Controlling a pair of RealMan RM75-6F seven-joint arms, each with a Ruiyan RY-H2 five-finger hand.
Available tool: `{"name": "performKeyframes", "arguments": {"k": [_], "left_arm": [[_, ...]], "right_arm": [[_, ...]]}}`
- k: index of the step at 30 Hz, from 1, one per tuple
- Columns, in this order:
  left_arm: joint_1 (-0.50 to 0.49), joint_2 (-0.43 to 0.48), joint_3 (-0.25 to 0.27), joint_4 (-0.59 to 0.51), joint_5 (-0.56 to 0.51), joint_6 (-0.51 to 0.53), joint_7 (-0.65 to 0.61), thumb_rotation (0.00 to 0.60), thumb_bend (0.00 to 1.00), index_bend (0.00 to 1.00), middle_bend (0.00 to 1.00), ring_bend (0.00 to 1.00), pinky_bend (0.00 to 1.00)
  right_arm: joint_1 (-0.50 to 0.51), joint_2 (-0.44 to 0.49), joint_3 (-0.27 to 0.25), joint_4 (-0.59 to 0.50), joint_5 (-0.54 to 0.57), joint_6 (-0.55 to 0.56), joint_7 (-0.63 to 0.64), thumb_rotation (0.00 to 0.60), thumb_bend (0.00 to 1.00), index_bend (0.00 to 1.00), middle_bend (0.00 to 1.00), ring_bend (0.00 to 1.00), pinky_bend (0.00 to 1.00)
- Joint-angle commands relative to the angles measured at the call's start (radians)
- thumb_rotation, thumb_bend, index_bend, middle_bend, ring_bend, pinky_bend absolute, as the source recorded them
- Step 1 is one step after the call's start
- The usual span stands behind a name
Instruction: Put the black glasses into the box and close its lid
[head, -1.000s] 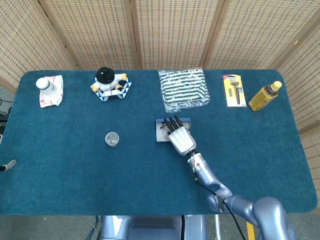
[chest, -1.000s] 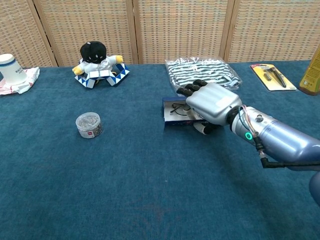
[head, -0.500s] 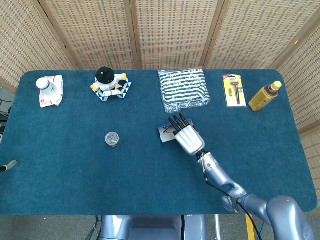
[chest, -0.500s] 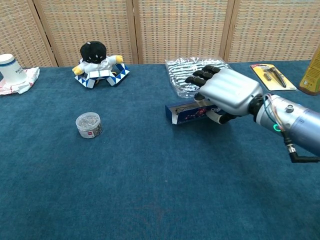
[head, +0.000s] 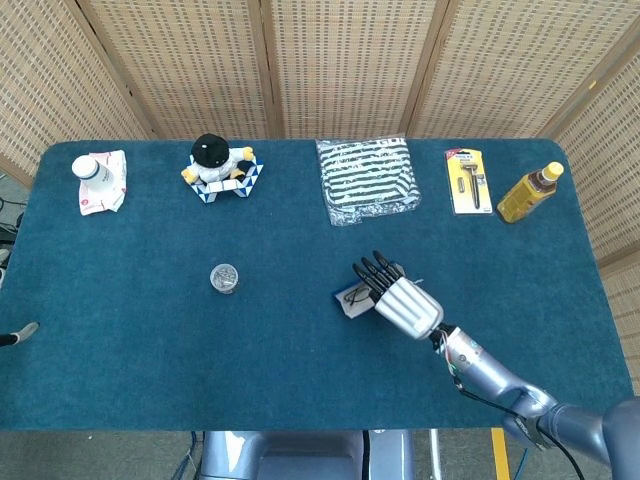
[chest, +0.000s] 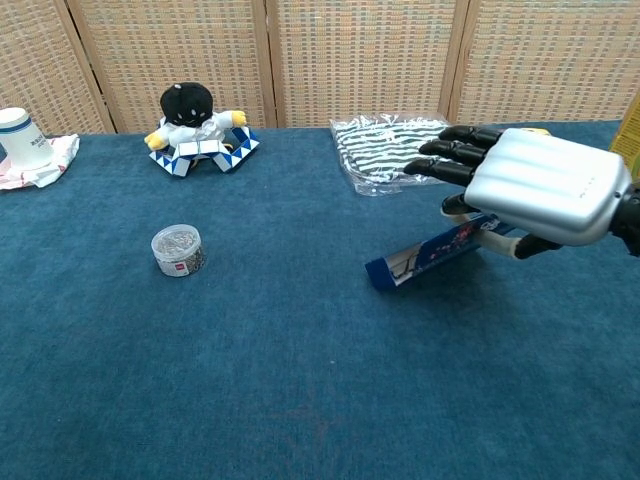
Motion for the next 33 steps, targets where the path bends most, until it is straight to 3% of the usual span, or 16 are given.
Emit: {"name": "performKeyframes", "arguments": {"k": [1, 18, 26, 33], "left_arm": [[0.0, 0.0, 0.0, 0.0, 0.0, 0.0, 0.0, 0.6, 0.0, 0.0, 0.0, 0.0, 0.0], [-0.003, -0.003, 0.003, -0.004, -0.002, -0.004, 0.015, 0.6, 0.0, 0.0, 0.0, 0.0, 0.0], [-0.007, -0.005, 0.003, -0.003, -0.005, -0.013, 0.021, 0.6, 0.0, 0.0, 0.0, 0.0, 0.0], [-0.008, -0.006, 0.003, -0.003, -0.008, -0.015, 0.023, 0.6, 0.0, 0.0, 0.0, 0.0, 0.0]], "right_arm": [[-0.011, 0.027, -0.012, -0.014, -0.03, 0.017, -0.029, 0.6, 0.54, 0.68, 0.09, 0.0, 0.07], [-0.015, 0.042, -0.007, 0.001, -0.044, -0.036, -0.023, 0.6, 0.54, 0.68, 0.09, 0.0, 0.08], [0.025, 0.046, -0.019, 0.009, -0.045, -0.158, -0.034, 0.6, 0.52, 0.68, 0.09, 0.0, 0.09], [0.036, 0.028, -0.016, 0.033, -0.04, -0.202, -0.043, 0.6, 0.52, 0.68, 0.09, 0.0, 0.09]]}}
